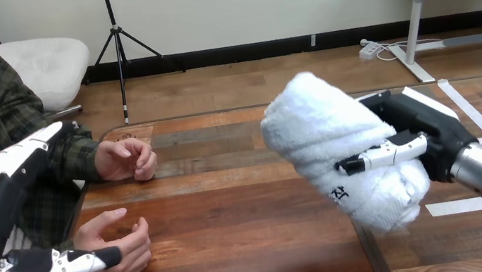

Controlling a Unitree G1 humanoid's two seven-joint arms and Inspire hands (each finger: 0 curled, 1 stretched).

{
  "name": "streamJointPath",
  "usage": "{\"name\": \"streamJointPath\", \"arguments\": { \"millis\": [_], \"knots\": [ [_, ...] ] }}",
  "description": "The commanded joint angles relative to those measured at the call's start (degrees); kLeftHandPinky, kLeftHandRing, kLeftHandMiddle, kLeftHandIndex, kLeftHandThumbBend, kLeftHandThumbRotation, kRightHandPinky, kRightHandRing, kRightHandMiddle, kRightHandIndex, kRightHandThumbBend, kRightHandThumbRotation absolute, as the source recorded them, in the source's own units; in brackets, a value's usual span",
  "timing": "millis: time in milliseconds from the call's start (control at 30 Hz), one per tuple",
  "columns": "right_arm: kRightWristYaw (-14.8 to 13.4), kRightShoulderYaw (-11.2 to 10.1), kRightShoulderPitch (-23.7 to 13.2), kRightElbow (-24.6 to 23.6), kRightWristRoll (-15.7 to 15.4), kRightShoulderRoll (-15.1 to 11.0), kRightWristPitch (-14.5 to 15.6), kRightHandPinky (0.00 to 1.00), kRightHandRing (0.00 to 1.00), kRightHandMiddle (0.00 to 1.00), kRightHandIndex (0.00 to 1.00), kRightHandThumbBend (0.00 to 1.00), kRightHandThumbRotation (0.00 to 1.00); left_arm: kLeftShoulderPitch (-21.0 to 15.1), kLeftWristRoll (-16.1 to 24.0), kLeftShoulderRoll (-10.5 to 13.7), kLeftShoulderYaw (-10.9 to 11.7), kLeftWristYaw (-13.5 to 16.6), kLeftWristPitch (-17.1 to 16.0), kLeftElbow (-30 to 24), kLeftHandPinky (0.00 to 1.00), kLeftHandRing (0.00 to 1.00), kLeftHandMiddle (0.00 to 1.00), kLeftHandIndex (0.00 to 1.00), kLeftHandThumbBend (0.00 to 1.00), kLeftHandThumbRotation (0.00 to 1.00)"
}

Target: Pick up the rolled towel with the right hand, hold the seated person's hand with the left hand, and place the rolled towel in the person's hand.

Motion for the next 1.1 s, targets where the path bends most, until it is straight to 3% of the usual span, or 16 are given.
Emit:
{"name": "streamJointPath", "arguments": {
  "millis": [0, 233, 433, 667, 933, 1067],
  "knots": [
    [0.9, -2.6, -1.3, -5.1, 2.7, -1.0, 0.0, 0.10, 0.15, 0.22, 0.28, 0.80, 0.00, -3.5, 1.0, 3.4, -0.6, -0.2, 1.4, 2.1, 0.69, 0.82, 0.85, 0.85, 1.00, 0.26],
    [1.2, -3.3, 0.5, -9.6, 4.1, -1.9, 3.0, 0.10, 0.15, 0.22, 0.27, 0.81, 0.00, -4.4, 2.0, 5.5, -1.6, -0.3, 2.6, 5.8, 0.66, 0.80, 0.84, 0.84, 1.00, 0.23],
    [0.3, -4.5, 3.3, -17.8, 6.5, -3.0, 9.3, 0.11, 0.16, 0.23, 0.27, 0.81, 0.00, -5.9, 3.5, 7.8, -3.2, 0.3, 2.2, 11.4, 0.65, 0.78, 0.83, 0.83, 1.00, 0.21],
    [-0.3, -6.1, 5.2, -24.2, 8.5, -3.6, 14.9, 0.12, 0.17, 0.24, 0.27, 0.81, 0.00, -7.2, 4.4, 9.4, -4.9, 0.7, 1.5, 16.2, 0.64, 0.76, 0.82, 0.82, 1.00, 0.17],
    [0.9, -7.7, 6.3, -28.2, 10.3, -4.5, 16.9, 0.13, 0.18, 0.25, 0.27, 0.81, 0.00, -9.2, 5.5, 11.5, -7.6, 1.1, 0.1, 22.9, 0.67, 0.76, 0.82, 0.82, 1.00, 0.17],
    [1.6, -8.5, 6.7, -29.4, 10.7, -4.9, 15.7, 0.13, 0.17, 0.25, 0.27, 0.80, 0.00, -11.0, 7.2, 12.4, -9.6, 3.8, -2.6, 28.5, 0.68, 0.76, 0.81, 0.82, 1.00, 0.17]
  ]
}}
